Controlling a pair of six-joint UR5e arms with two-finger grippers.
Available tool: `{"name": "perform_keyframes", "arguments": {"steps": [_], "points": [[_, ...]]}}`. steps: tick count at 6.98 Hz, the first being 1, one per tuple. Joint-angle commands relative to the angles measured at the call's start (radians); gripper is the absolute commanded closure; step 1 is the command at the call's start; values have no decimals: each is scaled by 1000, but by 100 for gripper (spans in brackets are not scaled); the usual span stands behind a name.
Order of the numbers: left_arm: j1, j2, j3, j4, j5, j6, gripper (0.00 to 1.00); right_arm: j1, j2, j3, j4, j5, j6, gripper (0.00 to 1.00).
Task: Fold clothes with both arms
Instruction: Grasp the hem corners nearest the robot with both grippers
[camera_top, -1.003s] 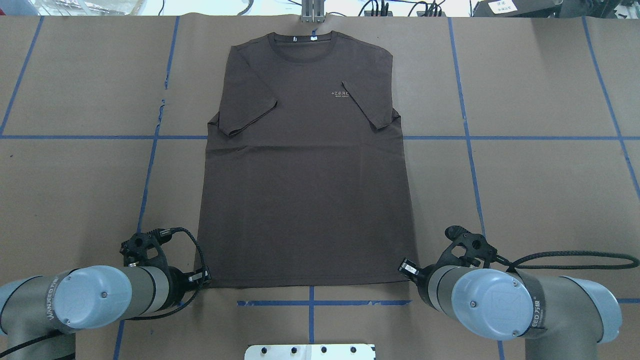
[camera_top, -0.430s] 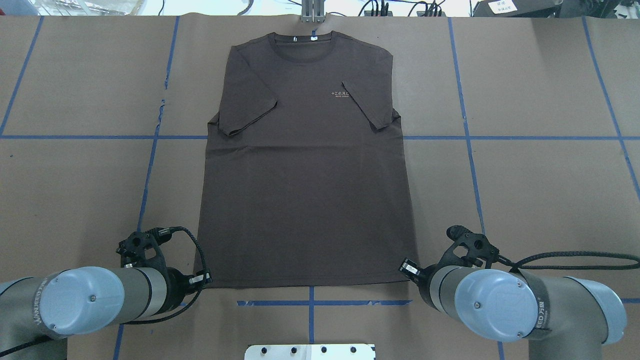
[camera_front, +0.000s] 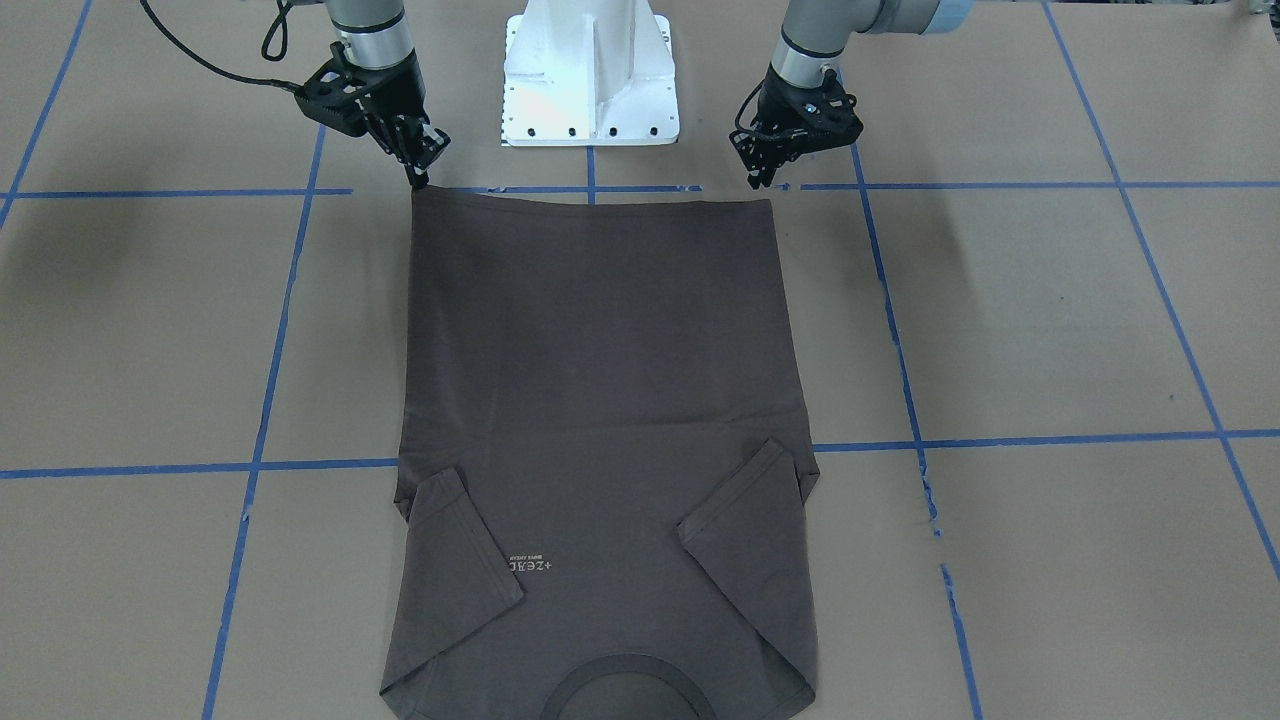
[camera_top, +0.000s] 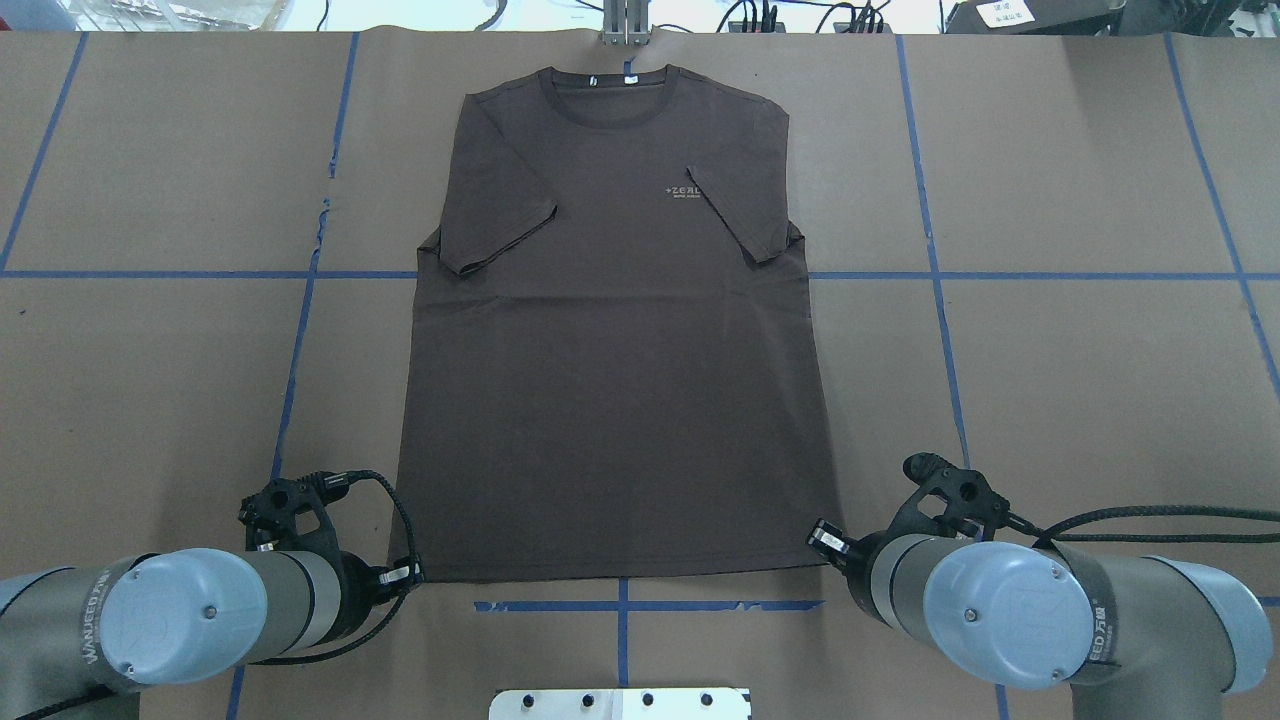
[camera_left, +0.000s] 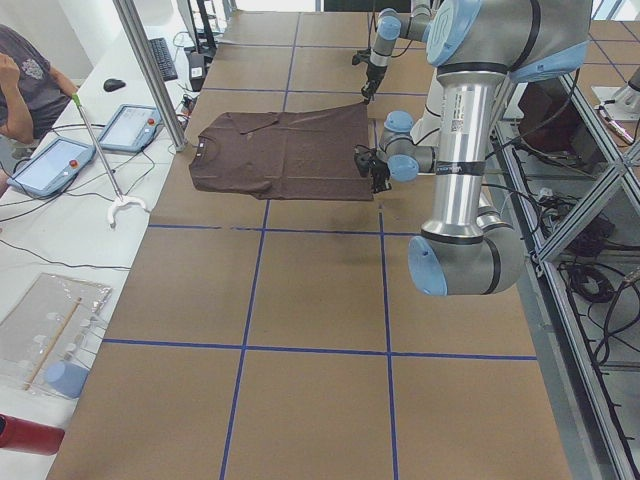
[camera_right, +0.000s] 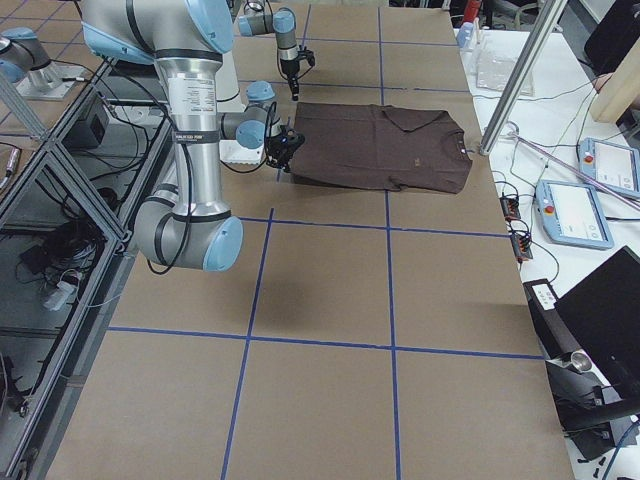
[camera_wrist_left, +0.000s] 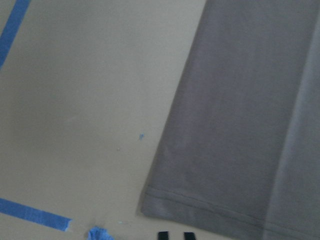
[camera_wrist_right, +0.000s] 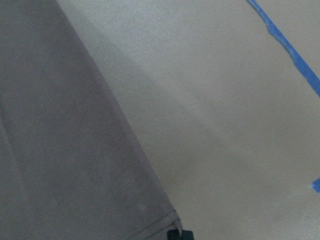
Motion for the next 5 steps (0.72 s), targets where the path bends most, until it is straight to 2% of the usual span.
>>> {"name": "perform_keyframes", "arguments": {"steps": [1,5], "points": [[-20,-9,30,2,1,57,58,0,-1,1,0,0,0,100],[-22,-26,58,2,-2,63,59,0,-1,2,0,0,0,100]]}}
